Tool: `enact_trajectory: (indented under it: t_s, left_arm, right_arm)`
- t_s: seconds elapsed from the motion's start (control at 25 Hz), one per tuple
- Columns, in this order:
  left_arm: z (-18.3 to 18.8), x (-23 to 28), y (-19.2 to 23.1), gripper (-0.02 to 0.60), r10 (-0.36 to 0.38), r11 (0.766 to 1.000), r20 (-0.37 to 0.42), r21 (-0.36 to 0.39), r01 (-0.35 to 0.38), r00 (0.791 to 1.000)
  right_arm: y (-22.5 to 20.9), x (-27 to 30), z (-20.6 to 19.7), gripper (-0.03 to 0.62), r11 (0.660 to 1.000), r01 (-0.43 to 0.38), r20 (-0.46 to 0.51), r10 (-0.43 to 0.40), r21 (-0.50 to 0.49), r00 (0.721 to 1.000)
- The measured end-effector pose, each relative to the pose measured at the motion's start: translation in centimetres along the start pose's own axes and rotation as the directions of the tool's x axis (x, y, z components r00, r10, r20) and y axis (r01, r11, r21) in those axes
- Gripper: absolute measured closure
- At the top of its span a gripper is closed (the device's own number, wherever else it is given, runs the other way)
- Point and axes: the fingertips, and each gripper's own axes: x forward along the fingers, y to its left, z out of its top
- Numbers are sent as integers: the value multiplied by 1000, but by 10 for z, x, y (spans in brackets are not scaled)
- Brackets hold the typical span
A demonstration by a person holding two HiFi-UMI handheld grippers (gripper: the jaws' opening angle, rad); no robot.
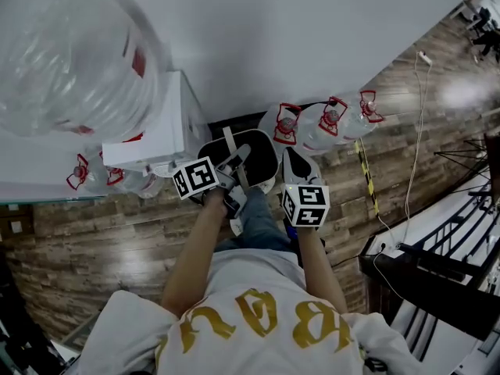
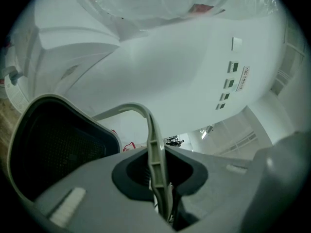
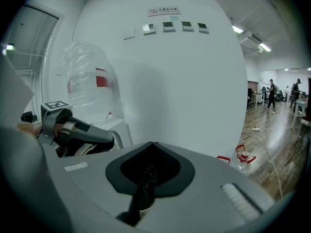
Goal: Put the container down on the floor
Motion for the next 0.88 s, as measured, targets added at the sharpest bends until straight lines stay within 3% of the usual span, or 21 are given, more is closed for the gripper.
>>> enact_trajectory:
  t_s: [0.72, 0.88]
  left_arm:
    - [31, 38, 59, 535, 88, 995, 13, -50, -88, 996]
    - [37, 48, 80, 535, 116, 991, 16, -63, -115, 993]
  right_arm:
    - [-18, 67, -21, 565, 999, -51, -124, 50, -5, 991]
    - [-15, 87, -33, 563, 993, -87, -162, 73, -79, 984]
